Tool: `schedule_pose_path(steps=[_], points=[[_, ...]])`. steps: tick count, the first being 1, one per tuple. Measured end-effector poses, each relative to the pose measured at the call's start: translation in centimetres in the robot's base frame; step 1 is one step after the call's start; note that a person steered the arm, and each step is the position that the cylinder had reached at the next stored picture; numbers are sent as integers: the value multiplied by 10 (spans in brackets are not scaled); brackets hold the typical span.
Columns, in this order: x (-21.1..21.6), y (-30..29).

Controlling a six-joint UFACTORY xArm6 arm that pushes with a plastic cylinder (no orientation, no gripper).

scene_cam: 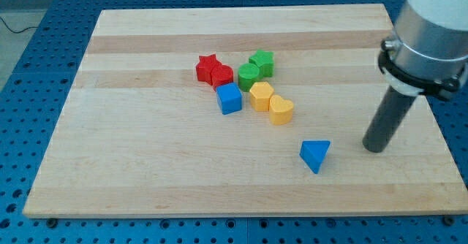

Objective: Move the blue triangle to the left of the blue cube

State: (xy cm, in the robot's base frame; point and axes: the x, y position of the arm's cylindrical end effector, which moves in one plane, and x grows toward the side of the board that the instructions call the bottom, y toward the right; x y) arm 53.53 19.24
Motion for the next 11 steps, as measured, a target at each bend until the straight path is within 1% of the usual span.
schedule_pose_path(steps=[1,2,3,4,5,6,7,8,9,10,11], points=[[20,-7],[28,-49],[14,-116],[8,-129],[8,-98],[1,-94],[-8,-137],[-17,-203],[-18,-223],[-6,-187],[-8,-165]])
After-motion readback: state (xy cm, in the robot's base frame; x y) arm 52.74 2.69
